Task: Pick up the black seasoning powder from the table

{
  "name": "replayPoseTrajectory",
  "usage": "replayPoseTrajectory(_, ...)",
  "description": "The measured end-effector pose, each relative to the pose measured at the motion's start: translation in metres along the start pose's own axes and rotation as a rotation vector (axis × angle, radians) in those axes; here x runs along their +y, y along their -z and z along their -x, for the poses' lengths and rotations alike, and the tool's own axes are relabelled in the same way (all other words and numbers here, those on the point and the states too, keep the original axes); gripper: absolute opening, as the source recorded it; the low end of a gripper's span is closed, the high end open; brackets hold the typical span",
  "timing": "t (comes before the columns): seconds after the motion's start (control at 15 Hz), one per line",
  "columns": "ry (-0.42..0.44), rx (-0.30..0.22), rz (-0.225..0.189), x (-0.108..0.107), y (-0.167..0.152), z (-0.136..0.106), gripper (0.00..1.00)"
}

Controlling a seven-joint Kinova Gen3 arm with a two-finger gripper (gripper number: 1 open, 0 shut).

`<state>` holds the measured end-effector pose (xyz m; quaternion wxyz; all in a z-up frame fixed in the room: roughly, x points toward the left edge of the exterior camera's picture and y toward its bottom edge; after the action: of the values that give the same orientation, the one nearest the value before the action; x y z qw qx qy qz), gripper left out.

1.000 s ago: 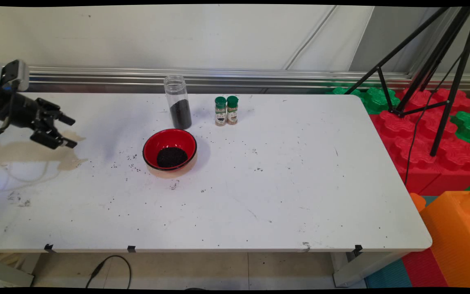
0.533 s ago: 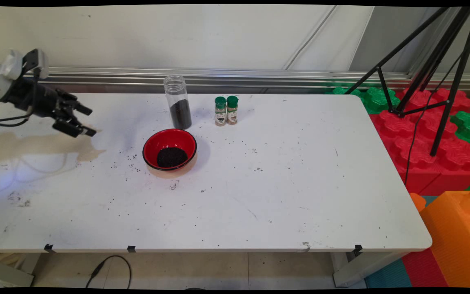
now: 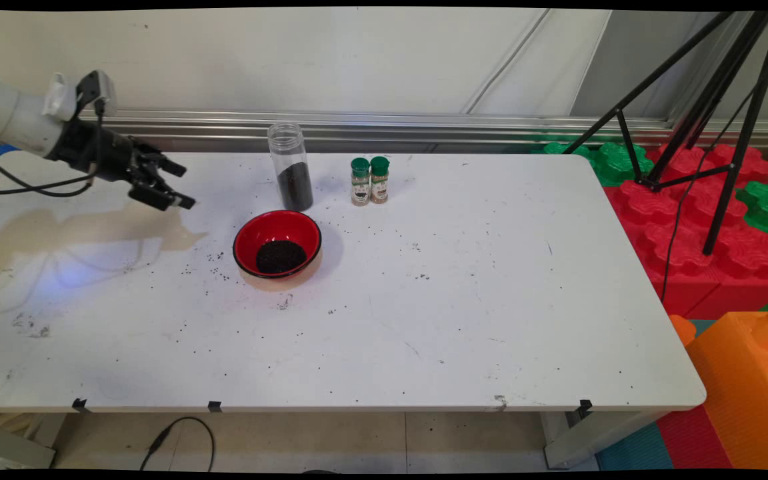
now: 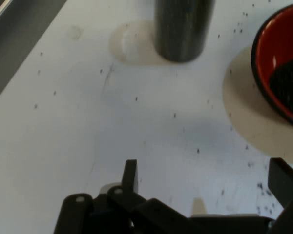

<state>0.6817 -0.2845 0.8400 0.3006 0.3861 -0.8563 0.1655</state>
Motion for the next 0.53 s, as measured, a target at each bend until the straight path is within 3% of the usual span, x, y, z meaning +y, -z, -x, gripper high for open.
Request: replayPoseTrajectory(0.53,0.0,0.094,0.024,-0.003,-0.045,-0.016,1.0)
